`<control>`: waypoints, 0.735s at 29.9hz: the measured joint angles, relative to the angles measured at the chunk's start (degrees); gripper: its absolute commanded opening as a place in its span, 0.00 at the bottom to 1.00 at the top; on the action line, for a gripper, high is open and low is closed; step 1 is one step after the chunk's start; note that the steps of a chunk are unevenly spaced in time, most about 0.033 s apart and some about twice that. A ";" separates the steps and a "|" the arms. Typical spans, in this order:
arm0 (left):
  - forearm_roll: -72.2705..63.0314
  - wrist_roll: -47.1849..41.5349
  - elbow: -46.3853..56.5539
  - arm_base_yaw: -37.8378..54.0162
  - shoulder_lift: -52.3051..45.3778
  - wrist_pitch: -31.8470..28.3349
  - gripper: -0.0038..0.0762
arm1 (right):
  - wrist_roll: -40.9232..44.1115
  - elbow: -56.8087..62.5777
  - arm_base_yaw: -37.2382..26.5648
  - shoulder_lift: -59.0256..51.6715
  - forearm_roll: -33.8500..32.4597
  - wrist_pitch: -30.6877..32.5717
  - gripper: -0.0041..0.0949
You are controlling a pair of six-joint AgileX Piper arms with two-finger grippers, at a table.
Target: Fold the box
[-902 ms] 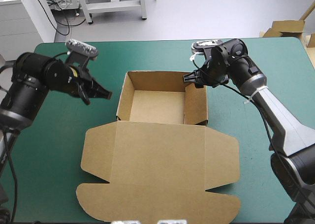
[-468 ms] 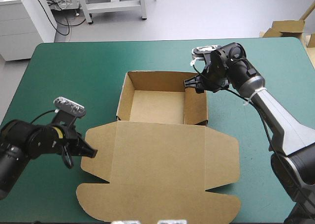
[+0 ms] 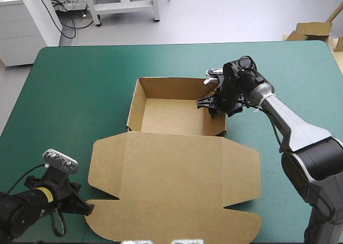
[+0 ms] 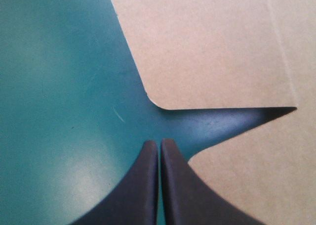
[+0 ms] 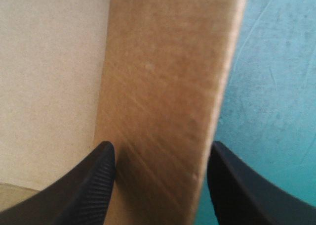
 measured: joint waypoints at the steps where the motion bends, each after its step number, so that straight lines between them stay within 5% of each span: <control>1: 0.09 0.00 1.10 0.00 -1.27 -0.38 0.04 | -0.31 0.04 0.00 0.56 0.38 -0.08 0.44; 4: 0.23 0.00 2.49 0.00 -4.26 -0.89 0.04 | -1.04 0.11 -0.05 1.37 1.31 -0.19 0.05; 14: 0.37 0.00 5.69 0.00 -5.49 -2.27 0.04 | -2.08 -0.35 -0.80 1.39 0.18 -0.76 0.02; 22: 0.37 0.00 6.12 0.00 -5.49 -2.24 0.04 | -5.08 -2.20 -12.89 -1.79 -1.15 -0.18 0.02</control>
